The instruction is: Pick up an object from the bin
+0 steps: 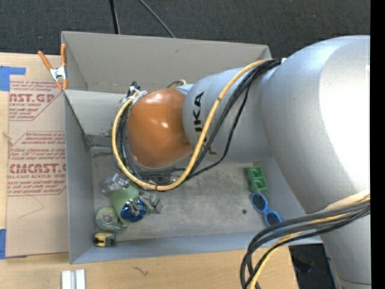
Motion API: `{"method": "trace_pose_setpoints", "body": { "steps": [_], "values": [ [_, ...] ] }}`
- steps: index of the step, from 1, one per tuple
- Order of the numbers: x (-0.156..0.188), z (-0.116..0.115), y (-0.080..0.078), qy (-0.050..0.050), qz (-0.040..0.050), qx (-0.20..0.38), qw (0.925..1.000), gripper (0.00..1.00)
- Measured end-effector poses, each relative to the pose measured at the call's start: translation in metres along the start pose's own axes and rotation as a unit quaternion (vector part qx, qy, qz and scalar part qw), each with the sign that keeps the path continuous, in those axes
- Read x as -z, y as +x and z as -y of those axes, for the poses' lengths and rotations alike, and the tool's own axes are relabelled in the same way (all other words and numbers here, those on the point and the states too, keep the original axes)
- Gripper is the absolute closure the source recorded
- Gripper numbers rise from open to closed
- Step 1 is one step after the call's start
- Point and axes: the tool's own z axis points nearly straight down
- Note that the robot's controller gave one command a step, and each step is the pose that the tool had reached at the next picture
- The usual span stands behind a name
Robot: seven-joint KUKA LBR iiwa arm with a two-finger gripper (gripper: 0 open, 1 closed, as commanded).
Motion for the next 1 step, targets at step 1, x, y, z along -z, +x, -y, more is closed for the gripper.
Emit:
{"method": "trace_pose_setpoints", "body": {
  "steps": [1],
  "values": [
    [0.1407, -0.008, -0.0022, 0.002, 0.0028, 0.016, 0.9999, 1.0]
  ]
}}
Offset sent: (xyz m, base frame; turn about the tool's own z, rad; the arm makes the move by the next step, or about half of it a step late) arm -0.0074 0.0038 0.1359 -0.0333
